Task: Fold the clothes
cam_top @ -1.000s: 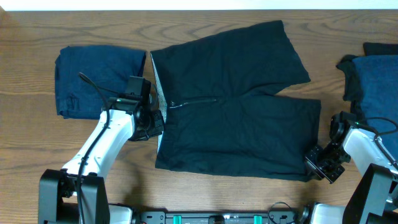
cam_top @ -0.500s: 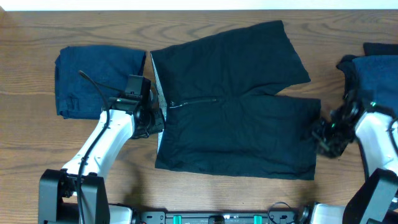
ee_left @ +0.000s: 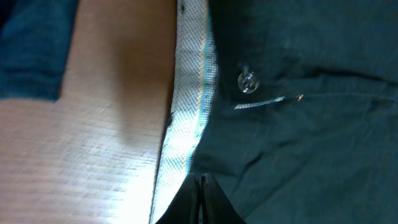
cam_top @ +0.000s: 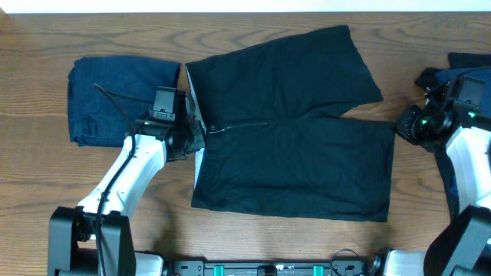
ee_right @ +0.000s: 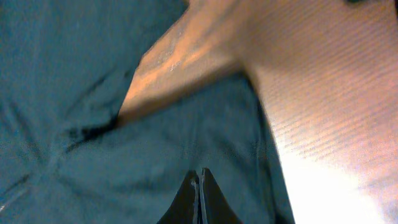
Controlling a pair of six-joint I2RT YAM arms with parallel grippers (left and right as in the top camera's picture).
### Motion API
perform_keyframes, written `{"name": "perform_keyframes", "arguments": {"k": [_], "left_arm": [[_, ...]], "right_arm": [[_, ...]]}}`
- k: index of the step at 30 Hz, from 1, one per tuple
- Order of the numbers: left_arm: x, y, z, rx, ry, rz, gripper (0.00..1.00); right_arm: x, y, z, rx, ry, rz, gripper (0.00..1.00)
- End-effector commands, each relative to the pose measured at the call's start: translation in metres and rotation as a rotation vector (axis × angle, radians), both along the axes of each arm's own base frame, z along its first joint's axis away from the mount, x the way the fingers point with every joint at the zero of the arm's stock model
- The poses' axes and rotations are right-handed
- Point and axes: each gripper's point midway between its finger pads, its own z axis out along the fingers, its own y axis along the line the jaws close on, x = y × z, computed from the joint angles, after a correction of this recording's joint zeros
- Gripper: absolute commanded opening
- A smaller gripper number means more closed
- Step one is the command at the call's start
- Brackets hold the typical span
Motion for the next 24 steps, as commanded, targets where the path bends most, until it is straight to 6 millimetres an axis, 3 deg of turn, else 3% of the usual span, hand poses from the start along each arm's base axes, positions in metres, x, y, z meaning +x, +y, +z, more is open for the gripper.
{"name": "perform_keyframes", "arguments": {"k": [1,8,13,19,24], "left_arm": [[0.003,-0.007,-0.01,-0.03,0.026,-0.002,0.06],[0.003,-0.009,-0.048,-0.017,0.106,-0.008,0.06],[-0.013,-0.007,-0.076,0.002,0.215,-0.007,0.06],[-0.035,-0.003,-0.079,0.025,0.301,-0.04,0.06],[-0.024,-0.005,-0.064,0.023,0.228,-0.075,0.06]], "right_arm": [[-0.006,-0.004,-0.037,-0.008,0.06,-0.01,0.01],[0.005,-0.011,-0.087,-0.015,0.091,-0.011,0.01],[-0.003,-0.024,-0.113,-0.079,0.169,-0.039,0.01],[0.006,-0.029,-0.112,-0.094,0.139,-0.044,0.01],[0.034,-0.031,-0.088,-0.094,0.046,-0.016,0.01]]}}
